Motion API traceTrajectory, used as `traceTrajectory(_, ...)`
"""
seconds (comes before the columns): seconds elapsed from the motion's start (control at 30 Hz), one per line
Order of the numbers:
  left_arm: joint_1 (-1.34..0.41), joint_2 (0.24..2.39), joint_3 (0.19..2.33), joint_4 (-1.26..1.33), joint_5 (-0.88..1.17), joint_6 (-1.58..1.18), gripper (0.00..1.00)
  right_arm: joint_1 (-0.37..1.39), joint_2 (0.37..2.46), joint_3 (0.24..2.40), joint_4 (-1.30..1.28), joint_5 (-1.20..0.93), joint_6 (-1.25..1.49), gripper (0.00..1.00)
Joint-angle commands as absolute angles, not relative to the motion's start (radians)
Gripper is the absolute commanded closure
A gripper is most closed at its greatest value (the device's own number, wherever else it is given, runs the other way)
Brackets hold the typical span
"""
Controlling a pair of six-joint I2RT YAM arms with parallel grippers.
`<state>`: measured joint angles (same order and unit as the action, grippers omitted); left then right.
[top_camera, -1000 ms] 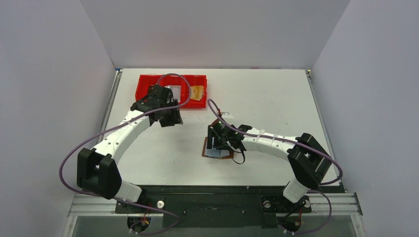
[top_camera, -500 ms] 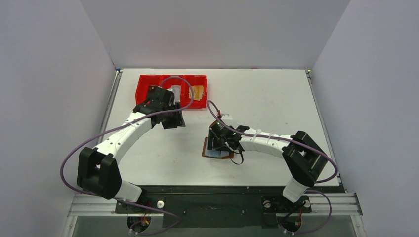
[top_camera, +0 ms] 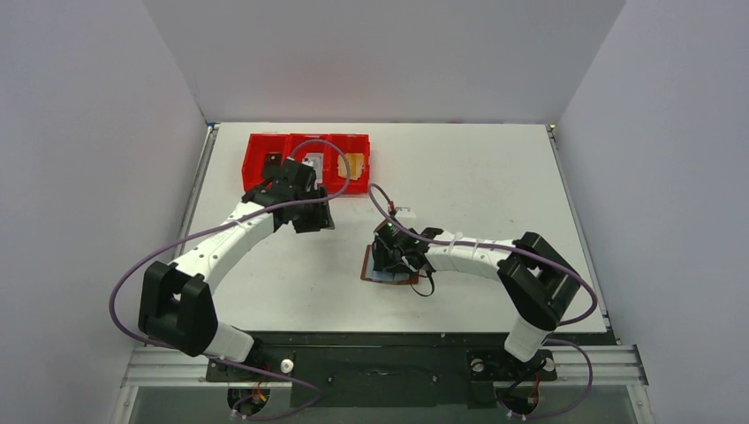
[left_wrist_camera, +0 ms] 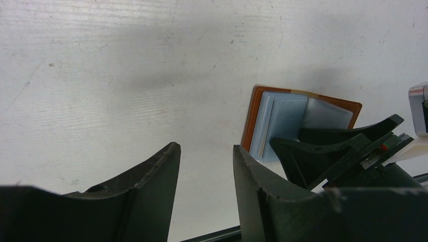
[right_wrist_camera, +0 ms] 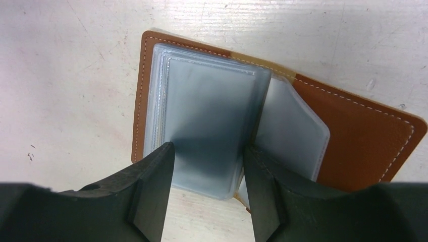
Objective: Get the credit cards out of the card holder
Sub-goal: Remove the credit card from the card holder.
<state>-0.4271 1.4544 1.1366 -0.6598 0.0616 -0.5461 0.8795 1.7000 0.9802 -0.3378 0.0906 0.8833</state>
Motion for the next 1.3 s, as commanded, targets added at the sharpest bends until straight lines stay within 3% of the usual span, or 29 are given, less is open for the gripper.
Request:
traceTrajectory(0.0, -0.436, 1.453, 1.129, -0.618, 0.072, -0.555, 0.60, 0.880, 1.708, 0.971, -0.293, 0.108, 0.885, 0.52)
traceTrajectory(0.2, -0.445, 1.458, 1.119, -0.617, 0.074, -0.560, 0.60, 0.879, 1.721, 0.968, -0.283, 0.101, 0.853, 0.54)
traceTrajectory(0.47, -0.470, 1.474, 1.091, -0.597, 0.095, -0.586, 0.60, 0.870, 1.729, 0.961, -0.221, 0.050, 0.781, 0.71)
traceTrajectory(0.63, -0.497, 1.494, 1.056, -0.554, 0.128, -0.619, 0.60, 0.860, 1.729, 0.938, -0.179, 0.021, 0.771, 0.99)
traceTrajectory(0.67, -0.502, 1.497, 1.053, -0.543, 0.131, -0.627, 0.60, 0.851, 1.728, 0.932, -0.171, 0.015, 0.772, 1.00)
traceTrajectory(0.87, -0.550, 1.533, 1.035, -0.506, 0.137, -0.658, 0.63, 0.809, 1.718, 0.857, -0.091, -0.053, 0.782, 1.00)
traceTrajectory(1.27, -0.606, 1.614, 1.042, -0.466, 0.148, -0.687, 0.93, 0.759, 1.751, 0.757, 0.077, -0.179, 0.839, 1.00)
